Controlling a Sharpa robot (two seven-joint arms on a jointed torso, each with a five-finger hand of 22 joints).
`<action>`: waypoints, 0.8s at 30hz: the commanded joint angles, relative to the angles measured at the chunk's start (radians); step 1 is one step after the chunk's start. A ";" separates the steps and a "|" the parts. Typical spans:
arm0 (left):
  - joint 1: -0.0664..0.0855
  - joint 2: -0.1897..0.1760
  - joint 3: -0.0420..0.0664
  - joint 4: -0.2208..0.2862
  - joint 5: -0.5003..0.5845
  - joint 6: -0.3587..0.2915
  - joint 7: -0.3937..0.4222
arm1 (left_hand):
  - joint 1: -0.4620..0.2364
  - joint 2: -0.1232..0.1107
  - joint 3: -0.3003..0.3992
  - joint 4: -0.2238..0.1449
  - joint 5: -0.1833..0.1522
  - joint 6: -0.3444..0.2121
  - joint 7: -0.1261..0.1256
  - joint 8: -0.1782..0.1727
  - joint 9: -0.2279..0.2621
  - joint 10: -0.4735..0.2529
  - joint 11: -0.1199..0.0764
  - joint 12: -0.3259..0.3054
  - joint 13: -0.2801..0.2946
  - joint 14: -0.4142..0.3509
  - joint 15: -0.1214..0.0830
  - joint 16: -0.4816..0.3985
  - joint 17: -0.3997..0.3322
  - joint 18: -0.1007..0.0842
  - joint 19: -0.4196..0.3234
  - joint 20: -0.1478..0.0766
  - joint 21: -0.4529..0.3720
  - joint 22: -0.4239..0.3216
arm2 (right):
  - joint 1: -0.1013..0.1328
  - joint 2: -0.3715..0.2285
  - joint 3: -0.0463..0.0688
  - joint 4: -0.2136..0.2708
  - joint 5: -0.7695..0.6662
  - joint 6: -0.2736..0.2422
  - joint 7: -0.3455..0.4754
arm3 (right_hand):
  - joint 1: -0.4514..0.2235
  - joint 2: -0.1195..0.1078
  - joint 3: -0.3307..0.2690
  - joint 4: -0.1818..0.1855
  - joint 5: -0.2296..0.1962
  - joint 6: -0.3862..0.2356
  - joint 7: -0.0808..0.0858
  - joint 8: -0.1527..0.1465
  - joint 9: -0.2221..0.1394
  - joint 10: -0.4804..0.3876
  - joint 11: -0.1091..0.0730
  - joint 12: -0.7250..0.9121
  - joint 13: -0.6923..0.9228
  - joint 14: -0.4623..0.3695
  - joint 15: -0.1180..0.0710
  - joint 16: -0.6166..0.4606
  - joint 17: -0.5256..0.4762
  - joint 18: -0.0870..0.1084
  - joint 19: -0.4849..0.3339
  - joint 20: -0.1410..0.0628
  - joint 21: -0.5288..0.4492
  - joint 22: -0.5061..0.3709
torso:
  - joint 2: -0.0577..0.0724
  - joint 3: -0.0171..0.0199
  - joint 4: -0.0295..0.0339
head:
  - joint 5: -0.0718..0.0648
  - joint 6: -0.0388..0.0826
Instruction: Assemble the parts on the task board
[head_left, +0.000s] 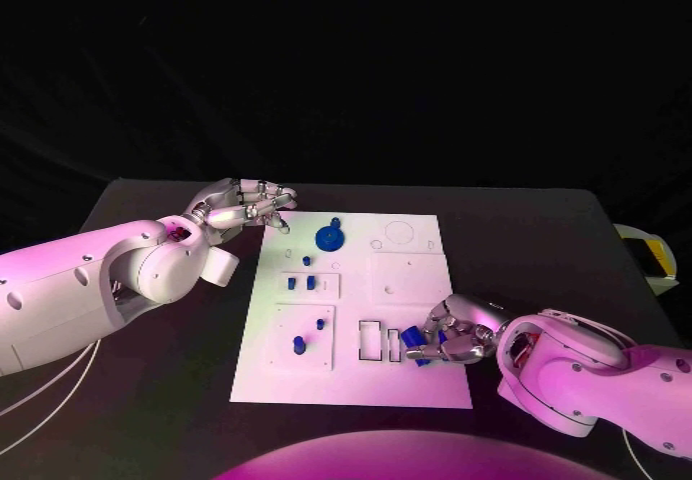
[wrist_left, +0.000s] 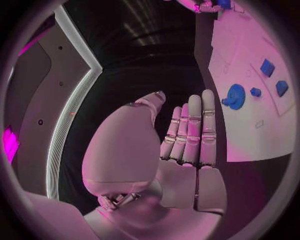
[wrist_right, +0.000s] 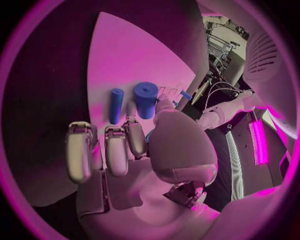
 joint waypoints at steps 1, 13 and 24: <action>0.000 0.000 0.001 0.003 0.006 0.015 -0.002 | -0.007 -0.001 -0.006 -0.001 -0.001 -0.004 0.007 0.003 -0.002 -0.001 0.000 0.007 0.001 -0.001 -0.006 0.005 0.001 0.012 0.004 0.000 -0.007 -0.002 | -0.009 0.006 -0.003 -0.011 -0.037 0.052 -0.021 | 0.016 0.016 -0.010 -0.001 0.009 -0.010 0.003 -0.001 0.003 -0.001 -0.005 -0.006 0.029 0.073 -0.005 0.005 0.078 -0.018 0.066 -0.008 0.002 0.227 | 0.000 -0.0008 0.0001 | 0.001 0.000; 0.000 -0.002 0.001 0.004 0.006 0.018 -0.004 | -0.005 0.000 -0.007 0.000 -0.001 -0.006 0.009 0.003 -0.003 -0.005 0.002 0.006 0.000 -0.002 -0.005 0.005 0.001 0.012 0.005 0.000 -0.009 -0.003 | -0.016 0.018 -0.003 -0.017 -0.039 -0.005 -0.022 | 0.204 0.066 0.029 -0.019 0.144 -0.017 0.000 -0.022 0.021 0.006 -0.009 0.001 0.047 0.075 -0.008 0.008 0.091 -0.020 0.068 -0.011 0.013 0.230 | 0.000 0.0000 -0.0001 | 0.004 0.002; 0.000 0.000 0.001 0.002 0.006 0.022 -0.007 | -0.003 0.001 -0.008 0.000 0.000 -0.007 0.011 0.003 -0.004 -0.008 0.004 0.006 -0.001 -0.002 -0.004 0.005 0.002 0.012 0.006 0.000 -0.010 -0.004 | 0.004 0.006 -0.002 0.015 0.123 -0.078 0.041 | 0.229 0.062 0.105 -0.002 0.213 0.004 -0.007 -0.040 0.017 0.016 -0.016 0.014 0.065 0.076 -0.014 0.010 0.099 -0.021 0.069 -0.016 0.017 0.231 | -0.003 -0.0012 -0.0016 | -0.001 0.006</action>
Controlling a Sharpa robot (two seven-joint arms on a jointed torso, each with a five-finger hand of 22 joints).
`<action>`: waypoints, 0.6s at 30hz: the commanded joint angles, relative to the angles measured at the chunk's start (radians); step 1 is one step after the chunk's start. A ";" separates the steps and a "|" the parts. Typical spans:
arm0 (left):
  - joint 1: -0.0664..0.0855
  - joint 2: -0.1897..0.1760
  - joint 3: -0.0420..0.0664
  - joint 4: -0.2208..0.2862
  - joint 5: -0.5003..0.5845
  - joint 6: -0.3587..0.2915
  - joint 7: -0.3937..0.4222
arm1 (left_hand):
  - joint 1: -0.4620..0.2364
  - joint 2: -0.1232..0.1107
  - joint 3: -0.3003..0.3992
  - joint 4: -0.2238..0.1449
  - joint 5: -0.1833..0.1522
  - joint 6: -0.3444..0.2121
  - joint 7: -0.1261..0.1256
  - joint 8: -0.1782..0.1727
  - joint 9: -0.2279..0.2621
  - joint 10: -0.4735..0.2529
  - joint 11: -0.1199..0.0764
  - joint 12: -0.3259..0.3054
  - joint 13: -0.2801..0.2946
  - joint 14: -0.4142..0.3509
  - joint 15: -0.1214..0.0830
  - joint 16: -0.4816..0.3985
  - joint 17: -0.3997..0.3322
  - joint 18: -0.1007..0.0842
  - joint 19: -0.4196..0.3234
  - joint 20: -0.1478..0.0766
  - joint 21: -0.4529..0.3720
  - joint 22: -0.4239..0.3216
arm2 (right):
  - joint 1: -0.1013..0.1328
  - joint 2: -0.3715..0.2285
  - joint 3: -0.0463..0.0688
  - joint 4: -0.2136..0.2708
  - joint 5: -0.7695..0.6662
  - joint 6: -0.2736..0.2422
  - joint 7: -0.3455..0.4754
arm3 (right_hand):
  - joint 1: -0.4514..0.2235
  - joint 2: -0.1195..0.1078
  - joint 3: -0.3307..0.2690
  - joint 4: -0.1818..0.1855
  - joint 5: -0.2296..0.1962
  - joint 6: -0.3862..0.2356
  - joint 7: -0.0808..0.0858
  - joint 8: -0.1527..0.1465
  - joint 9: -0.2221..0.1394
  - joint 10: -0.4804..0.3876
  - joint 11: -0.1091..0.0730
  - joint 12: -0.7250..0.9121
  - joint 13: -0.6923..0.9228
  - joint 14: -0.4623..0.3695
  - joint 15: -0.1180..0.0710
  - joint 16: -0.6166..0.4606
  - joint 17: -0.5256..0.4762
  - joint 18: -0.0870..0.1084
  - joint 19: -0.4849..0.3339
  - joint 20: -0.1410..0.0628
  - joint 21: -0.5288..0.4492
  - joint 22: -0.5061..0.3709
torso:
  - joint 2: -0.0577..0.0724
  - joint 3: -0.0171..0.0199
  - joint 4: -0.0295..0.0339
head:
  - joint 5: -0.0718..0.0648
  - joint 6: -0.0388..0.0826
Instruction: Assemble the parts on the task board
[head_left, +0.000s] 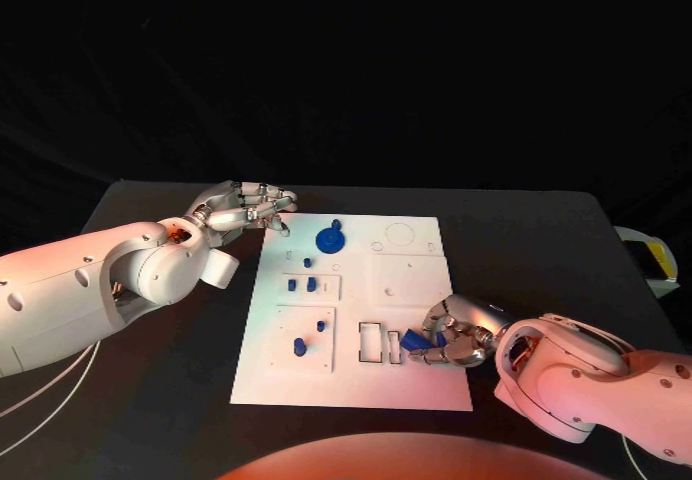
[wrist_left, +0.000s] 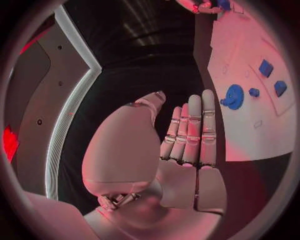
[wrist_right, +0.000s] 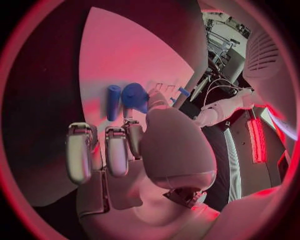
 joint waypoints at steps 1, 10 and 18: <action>0.000 0.003 0.001 0.001 0.006 0.019 0.003 | -0.003 0.001 -0.008 0.000 0.000 -0.007 0.011 0.003 -0.002 -0.007 0.004 0.006 -0.001 -0.002 -0.004 0.005 0.002 0.012 0.006 0.000 -0.007 -0.001 | 0.012 0.003 -0.001 0.008 0.123 -0.023 0.041 | 0.046 0.054 0.049 -0.028 0.014 0.014 -0.002 0.003 0.012 0.005 -0.005 0.004 0.065 0.076 -0.007 0.005 0.099 -0.010 0.069 -0.009 0.001 0.230 | -0.001 -0.0014 -0.0006 | -0.004 0.001; 0.000 0.006 0.001 0.001 0.006 0.018 0.003 | -0.002 0.001 -0.009 0.000 0.000 -0.008 0.012 0.003 -0.002 -0.009 0.004 0.006 -0.001 -0.002 -0.004 0.006 0.002 0.012 0.007 0.000 -0.007 -0.002 | 0.042 0.012 -0.001 0.016 0.184 -0.045 0.072 | 0.046 0.044 0.086 -0.027 0.034 0.018 -0.003 -0.001 0.013 0.006 -0.006 0.005 0.069 0.077 -0.008 0.005 0.101 -0.010 0.070 -0.010 0.004 0.231 | 0.001 -0.0024 0.0021 | -0.004 0.006; 0.000 0.005 0.001 0.002 0.006 0.019 0.002 | -0.002 0.002 -0.009 0.001 0.000 -0.008 0.013 0.004 -0.002 -0.010 0.005 0.006 -0.002 -0.002 -0.003 0.006 0.002 0.012 0.007 0.000 -0.008 -0.002 | 0.048 0.042 -0.001 0.007 0.208 -0.035 0.074 | 0.024 0.036 0.106 -0.025 0.025 0.022 -0.002 -0.003 0.016 0.007 -0.005 0.005 0.070 0.077 -0.007 0.005 0.101 -0.010 0.070 -0.009 0.005 0.231 | 0.001 -0.0010 0.0013 | 0.000 0.007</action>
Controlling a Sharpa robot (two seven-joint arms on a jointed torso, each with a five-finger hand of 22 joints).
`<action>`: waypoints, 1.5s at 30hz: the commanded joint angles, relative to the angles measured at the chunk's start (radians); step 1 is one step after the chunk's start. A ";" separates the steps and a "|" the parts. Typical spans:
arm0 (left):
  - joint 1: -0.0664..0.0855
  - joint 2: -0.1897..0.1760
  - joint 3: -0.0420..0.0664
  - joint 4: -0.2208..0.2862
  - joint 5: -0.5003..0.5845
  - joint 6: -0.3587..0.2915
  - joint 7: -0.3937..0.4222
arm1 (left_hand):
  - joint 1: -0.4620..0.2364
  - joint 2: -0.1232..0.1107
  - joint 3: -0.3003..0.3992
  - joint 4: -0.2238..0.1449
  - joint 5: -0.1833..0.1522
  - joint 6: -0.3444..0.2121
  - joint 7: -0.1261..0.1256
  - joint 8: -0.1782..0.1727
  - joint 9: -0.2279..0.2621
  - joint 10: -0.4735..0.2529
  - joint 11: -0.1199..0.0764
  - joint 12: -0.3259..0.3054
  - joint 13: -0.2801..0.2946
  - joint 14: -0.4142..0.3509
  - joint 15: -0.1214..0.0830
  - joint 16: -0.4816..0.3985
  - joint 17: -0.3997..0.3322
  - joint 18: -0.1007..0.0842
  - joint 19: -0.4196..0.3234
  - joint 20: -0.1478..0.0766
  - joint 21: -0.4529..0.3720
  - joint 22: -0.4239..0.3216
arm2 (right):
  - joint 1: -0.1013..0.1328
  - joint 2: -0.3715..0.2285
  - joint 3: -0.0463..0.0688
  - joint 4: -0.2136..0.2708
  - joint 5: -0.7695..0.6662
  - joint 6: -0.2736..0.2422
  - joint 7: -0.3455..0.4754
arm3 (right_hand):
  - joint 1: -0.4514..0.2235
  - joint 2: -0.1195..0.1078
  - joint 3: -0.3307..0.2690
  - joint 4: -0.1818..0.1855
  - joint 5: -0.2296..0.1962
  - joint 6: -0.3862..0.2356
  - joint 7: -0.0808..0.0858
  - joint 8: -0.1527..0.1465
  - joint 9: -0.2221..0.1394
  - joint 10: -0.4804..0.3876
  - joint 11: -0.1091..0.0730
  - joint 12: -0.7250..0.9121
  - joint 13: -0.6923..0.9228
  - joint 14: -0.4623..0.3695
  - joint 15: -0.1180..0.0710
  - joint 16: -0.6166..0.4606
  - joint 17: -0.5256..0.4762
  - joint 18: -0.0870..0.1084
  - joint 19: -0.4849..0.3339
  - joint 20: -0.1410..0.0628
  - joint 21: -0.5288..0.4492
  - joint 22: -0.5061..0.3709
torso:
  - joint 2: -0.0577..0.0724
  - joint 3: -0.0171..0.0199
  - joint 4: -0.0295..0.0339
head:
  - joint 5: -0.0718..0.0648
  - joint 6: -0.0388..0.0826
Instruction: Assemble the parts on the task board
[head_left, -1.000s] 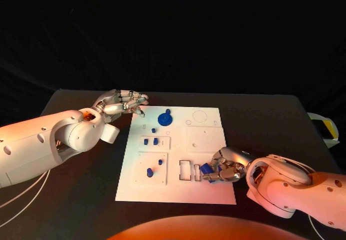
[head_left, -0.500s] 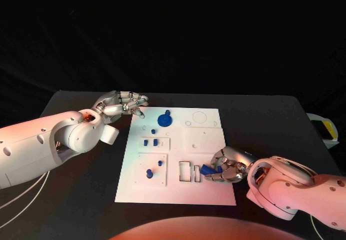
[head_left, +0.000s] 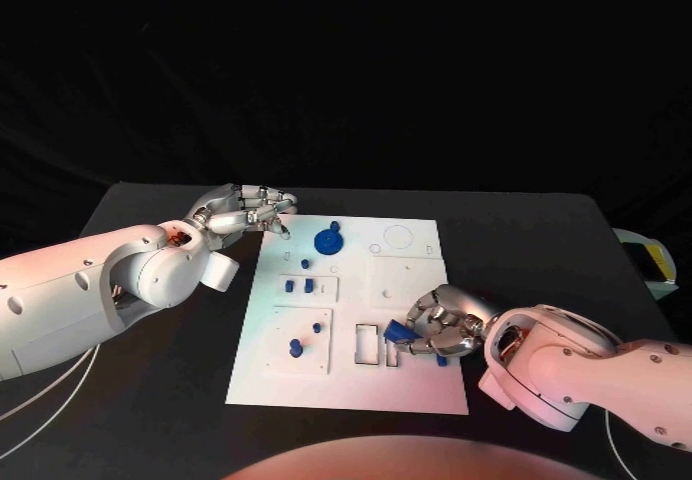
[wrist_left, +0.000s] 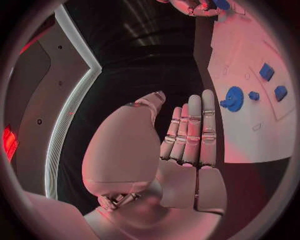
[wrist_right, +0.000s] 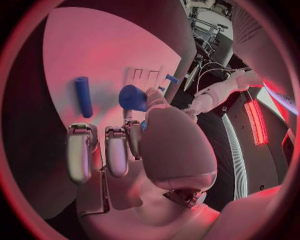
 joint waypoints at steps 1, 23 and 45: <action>0.000 0.002 0.001 0.003 0.005 0.017 0.004 | -0.002 0.002 -0.006 -0.002 0.000 -0.008 0.013 0.004 -0.001 -0.006 0.001 0.006 -0.001 -0.002 -0.003 0.006 0.001 0.012 0.007 0.000 -0.004 -0.001 | 0.001 0.006 0.000 -0.001 0.034 -0.001 0.023 | 0.016 0.035 0.049 -0.014 -0.006 0.021 -0.015 0.005 0.016 0.004 -0.001 0.005 0.071 0.077 -0.007 0.005 0.101 -0.010 0.070 -0.009 0.005 0.231 | 0.000 0.0008 -0.0001 | 0.003 0.001; 0.000 0.001 0.001 0.005 0.005 0.027 -0.001 | 0.000 0.007 -0.006 0.000 0.002 -0.008 0.014 0.005 -0.002 -0.009 0.003 0.008 -0.002 -0.003 -0.002 0.006 0.001 0.011 0.009 0.001 -0.006 -0.003 | -0.009 0.106 -0.001 -0.053 0.049 0.065 0.004 | -0.245 0.015 0.047 -0.013 -0.017 0.060 -0.023 0.020 0.049 0.015 -0.006 0.005 0.076 0.079 -0.010 0.007 0.111 -0.011 0.072 -0.010 0.012 0.233 | 0.001 0.0022 -0.0015 | 0.011 0.000; 0.000 -0.004 0.001 0.007 0.005 0.030 -0.006 | 0.002 0.011 -0.005 0.002 0.002 -0.008 0.015 0.006 -0.002 -0.011 0.003 0.009 -0.002 -0.004 -0.001 0.006 0.001 0.011 0.010 0.001 -0.007 -0.004 | -0.021 0.144 -0.001 -0.084 0.015 0.063 -0.007 | -0.378 0.017 -0.113 -0.011 -0.295 0.064 -0.031 0.048 0.090 0.015 -0.012 -0.003 0.076 0.078 -0.016 0.005 0.109 -0.011 0.070 -0.016 0.008 0.232 | 0.001 0.0011 -0.0013 | 0.009 0.000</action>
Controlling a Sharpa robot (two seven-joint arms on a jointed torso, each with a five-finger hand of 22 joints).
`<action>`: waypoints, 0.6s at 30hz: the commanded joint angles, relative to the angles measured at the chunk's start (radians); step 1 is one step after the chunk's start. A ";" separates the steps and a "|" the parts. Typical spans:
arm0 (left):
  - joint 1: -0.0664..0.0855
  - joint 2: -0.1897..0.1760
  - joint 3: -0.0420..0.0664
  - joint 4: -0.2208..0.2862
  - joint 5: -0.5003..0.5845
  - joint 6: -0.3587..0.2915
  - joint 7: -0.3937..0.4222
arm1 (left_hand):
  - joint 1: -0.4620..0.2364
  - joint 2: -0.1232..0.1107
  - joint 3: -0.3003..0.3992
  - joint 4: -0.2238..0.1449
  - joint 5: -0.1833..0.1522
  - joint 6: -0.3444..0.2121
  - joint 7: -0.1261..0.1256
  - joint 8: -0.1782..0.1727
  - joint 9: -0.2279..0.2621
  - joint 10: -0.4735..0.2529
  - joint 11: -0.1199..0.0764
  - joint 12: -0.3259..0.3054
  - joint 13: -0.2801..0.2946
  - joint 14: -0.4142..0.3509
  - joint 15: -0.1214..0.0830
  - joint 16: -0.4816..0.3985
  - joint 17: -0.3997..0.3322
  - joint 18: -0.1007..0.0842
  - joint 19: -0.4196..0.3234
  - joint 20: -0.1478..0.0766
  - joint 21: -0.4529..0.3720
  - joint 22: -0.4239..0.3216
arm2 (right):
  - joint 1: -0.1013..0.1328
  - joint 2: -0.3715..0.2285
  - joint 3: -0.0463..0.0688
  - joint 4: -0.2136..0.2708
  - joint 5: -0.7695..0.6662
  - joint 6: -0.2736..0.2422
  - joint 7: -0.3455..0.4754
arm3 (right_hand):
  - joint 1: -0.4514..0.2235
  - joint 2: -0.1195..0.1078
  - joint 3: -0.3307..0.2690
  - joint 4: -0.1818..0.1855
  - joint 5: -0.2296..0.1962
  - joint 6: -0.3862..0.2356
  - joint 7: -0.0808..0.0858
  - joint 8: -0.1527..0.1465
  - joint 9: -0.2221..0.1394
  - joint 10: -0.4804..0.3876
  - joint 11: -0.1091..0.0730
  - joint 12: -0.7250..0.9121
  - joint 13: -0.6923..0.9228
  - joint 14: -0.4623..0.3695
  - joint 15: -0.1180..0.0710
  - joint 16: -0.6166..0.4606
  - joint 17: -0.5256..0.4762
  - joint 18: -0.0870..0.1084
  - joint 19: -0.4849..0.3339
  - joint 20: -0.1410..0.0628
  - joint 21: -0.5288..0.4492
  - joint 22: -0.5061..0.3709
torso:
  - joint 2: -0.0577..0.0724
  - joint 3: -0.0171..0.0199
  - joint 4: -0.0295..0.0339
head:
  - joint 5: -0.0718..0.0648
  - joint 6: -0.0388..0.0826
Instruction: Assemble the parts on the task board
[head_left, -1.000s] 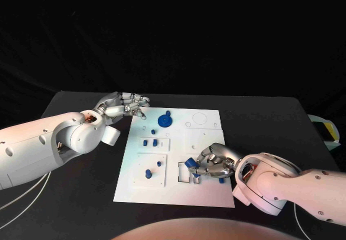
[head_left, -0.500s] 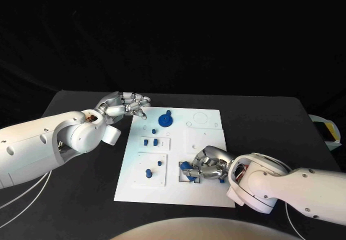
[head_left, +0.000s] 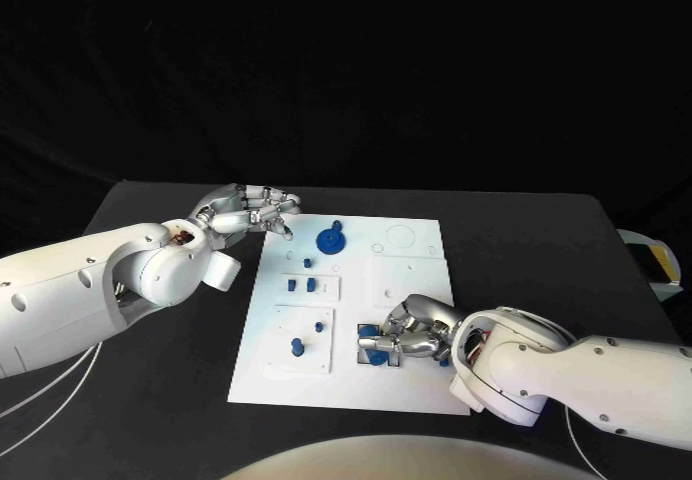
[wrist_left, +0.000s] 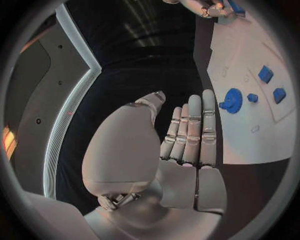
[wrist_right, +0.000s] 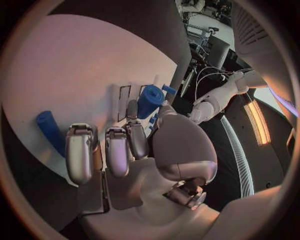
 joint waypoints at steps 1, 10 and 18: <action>0.000 0.000 0.001 0.003 0.005 0.017 0.003 | 0.002 0.011 -0.005 0.002 0.002 -0.008 0.015 0.006 -0.001 -0.007 0.000 0.005 -0.002 -0.004 -0.001 0.006 0.002 0.011 0.006 -0.003 -0.003 -0.002 | -0.002 0.002 0.000 0.002 -0.032 0.009 0.002 | -0.027 -0.012 -0.042 0.001 -0.019 -0.005 0.005 0.000 0.002 0.002 -0.007 -0.007 0.076 0.075 -0.005 0.001 0.110 -0.013 0.070 -0.009 0.000 0.232 | 0.000 -0.0004 -0.0007 | 0.000 0.001; 0.000 -0.001 0.001 0.004 0.005 0.016 0.001 | 0.003 0.014 -0.004 0.003 0.002 -0.009 0.016 0.006 -0.001 -0.008 0.000 0.006 -0.002 -0.004 -0.001 0.006 0.001 0.012 0.007 -0.002 -0.004 -0.002 | -0.004 -0.008 0.000 0.011 -0.060 -0.004 0.011 | -0.048 -0.027 -0.078 0.003 -0.025 -0.015 0.008 -0.003 0.005 -0.011 -0.005 -0.031 0.060 0.074 -0.004 0.000 0.107 -0.011 0.068 -0.008 -0.009 0.230 | -0.001 0.0000 -0.0010 | -0.001 0.000; 0.000 -0.003 0.001 0.005 0.005 0.015 0.000 | 0.003 0.014 -0.004 0.003 0.002 -0.009 0.016 0.006 -0.001 -0.008 0.000 0.006 -0.002 -0.004 -0.001 0.006 0.001 0.012 0.007 -0.002 -0.004 -0.002 | -0.005 -0.032 0.000 0.033 -0.051 -0.017 0.082 | 0.086 0.044 -0.077 -0.012 0.083 -0.020 0.009 -0.007 0.007 -0.011 -0.003 -0.032 0.062 0.075 -0.003 0.000 0.111 -0.011 0.068 -0.007 -0.009 0.230 | 0.000 0.0007 -0.0007 | -0.001 0.001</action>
